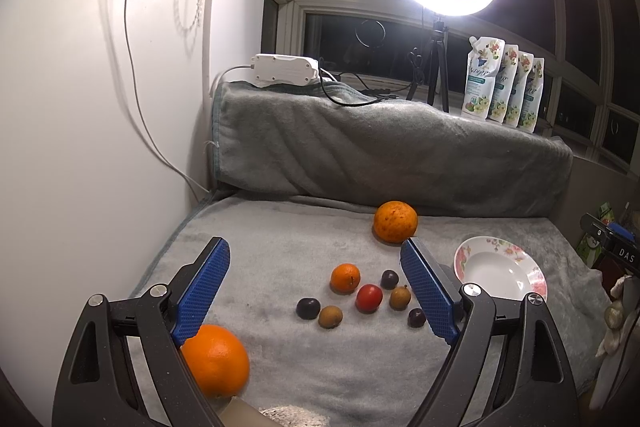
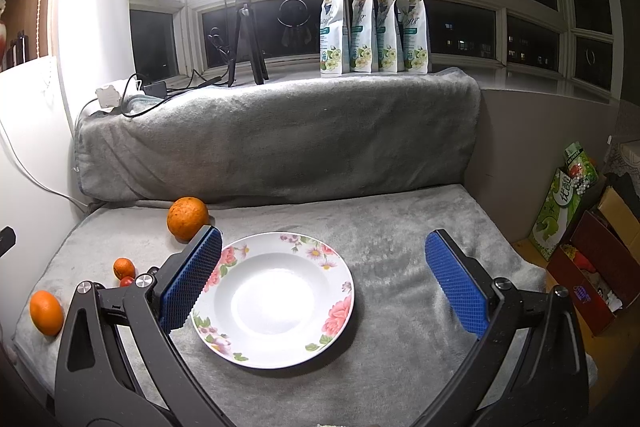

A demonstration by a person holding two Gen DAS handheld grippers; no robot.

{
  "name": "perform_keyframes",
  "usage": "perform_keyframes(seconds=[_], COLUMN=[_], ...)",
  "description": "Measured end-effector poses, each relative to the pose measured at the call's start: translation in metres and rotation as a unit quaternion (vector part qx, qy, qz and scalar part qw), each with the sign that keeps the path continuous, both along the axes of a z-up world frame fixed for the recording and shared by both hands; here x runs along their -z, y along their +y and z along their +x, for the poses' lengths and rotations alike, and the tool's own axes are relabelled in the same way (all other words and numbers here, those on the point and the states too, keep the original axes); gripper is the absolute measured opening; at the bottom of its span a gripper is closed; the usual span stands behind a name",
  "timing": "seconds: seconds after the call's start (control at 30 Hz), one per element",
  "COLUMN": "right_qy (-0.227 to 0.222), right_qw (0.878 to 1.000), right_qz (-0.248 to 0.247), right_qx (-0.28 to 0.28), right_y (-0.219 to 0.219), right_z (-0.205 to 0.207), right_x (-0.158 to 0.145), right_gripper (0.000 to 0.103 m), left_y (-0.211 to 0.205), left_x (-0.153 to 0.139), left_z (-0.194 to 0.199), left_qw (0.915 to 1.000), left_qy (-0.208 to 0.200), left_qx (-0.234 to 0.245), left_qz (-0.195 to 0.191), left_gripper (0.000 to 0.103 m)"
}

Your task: Organize fruits

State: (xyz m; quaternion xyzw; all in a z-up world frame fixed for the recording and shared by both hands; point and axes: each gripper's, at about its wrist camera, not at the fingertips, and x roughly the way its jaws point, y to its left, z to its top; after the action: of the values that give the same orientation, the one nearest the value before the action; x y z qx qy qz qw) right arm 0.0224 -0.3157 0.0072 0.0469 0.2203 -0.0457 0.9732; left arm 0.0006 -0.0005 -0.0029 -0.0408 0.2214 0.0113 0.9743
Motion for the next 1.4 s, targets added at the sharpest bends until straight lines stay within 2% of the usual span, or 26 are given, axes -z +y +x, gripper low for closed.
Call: perform_keyframes(seconds=[0.77, 1.13, 1.4], right_qy=[0.008, 0.024, 0.049], right_qw=[1.000, 0.997, 0.989], right_qz=[-0.001, 0.000, 0.021], right_qx=[-0.015, -0.070, -0.137], right_y=[0.007, 0.030, 0.055], right_z=[0.005, 0.018, 0.035], right_x=[0.007, 0.013, 0.019], right_gripper=[0.103, 0.103, 0.103], left_y=[0.008, 0.024, 0.044], left_x=[0.008, 0.019, 0.029], left_z=[-0.003, -0.007, -0.014], left_qw=[0.9999, 0.9991, 0.9974], left_qy=[0.009, 0.034, 0.051], left_qx=[-0.005, -0.024, -0.047], left_qz=[-0.003, -0.003, -0.021], left_gripper=[0.088, 0.088, 0.088])
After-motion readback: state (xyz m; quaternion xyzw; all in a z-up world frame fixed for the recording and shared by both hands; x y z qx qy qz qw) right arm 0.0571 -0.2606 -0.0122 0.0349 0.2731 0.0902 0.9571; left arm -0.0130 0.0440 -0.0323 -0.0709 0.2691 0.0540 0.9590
